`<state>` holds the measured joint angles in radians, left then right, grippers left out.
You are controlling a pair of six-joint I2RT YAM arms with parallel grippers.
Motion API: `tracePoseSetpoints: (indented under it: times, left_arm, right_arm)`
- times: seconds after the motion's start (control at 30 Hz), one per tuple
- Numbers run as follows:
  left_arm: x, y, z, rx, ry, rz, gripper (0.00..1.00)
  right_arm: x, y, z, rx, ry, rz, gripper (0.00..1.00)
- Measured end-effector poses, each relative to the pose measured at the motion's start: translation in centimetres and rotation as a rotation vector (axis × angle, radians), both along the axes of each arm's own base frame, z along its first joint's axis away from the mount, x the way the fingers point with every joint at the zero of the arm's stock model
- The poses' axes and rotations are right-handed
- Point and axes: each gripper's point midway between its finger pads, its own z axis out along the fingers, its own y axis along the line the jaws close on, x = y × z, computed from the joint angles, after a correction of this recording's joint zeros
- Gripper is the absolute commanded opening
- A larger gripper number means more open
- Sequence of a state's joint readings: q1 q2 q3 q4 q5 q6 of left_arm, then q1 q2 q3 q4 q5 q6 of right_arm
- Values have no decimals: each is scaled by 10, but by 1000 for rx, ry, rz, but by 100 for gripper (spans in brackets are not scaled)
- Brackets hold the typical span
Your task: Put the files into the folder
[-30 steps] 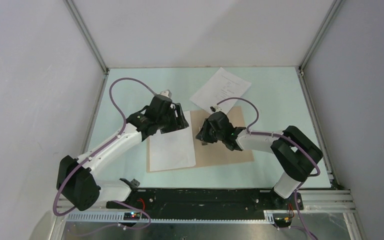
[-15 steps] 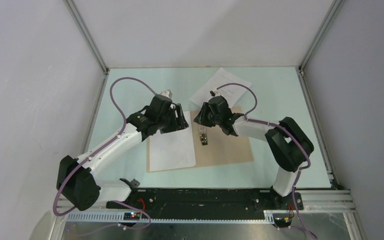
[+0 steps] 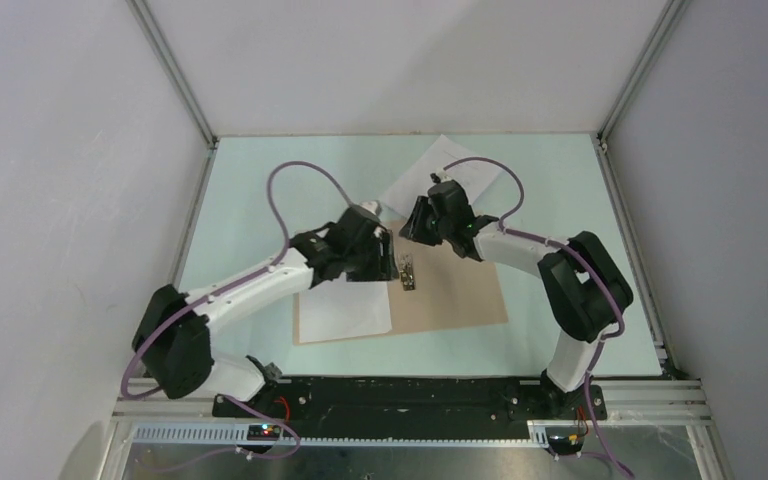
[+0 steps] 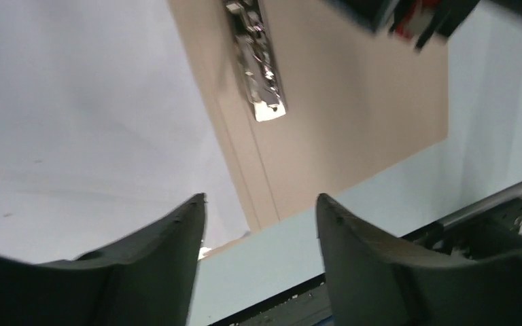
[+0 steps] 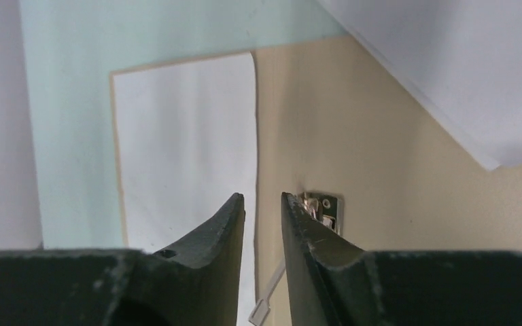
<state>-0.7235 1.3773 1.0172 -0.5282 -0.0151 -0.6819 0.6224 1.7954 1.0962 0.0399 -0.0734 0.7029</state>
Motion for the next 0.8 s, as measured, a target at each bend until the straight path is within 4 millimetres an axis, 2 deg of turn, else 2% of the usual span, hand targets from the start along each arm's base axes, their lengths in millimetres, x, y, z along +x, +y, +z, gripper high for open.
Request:
tracePoseSetpoints:
  times: [0.1, 0.2, 0.33, 0.47, 0.53, 0.8]
  left_arm:
    - [-17, -24, -15, 5, 25, -63, 51]
    - [-29, -42, -29, 0, 48, -95, 43]
    - [-25, -51, -40, -9, 54, -82, 34]
    - [-18, -57, -47, -14, 43, -69, 26]
    - [-14, -59, -50, -12, 40, -60, 24]
    - [-5, -58, -54, -1, 11, -25, 21]
  right_arm:
    - [10, 3, 16, 32, -19, 17, 16]
    - [25, 13, 20, 50, -32, 42, 7]
    - [26, 27, -4, 57, 21, 91, 2]
    - [14, 26, -41, 25, 119, 118, 0]
    - [9, 25, -51, 15, 150, 124, 0]
    - [-8, 25, -61, -7, 191, 169, 0]
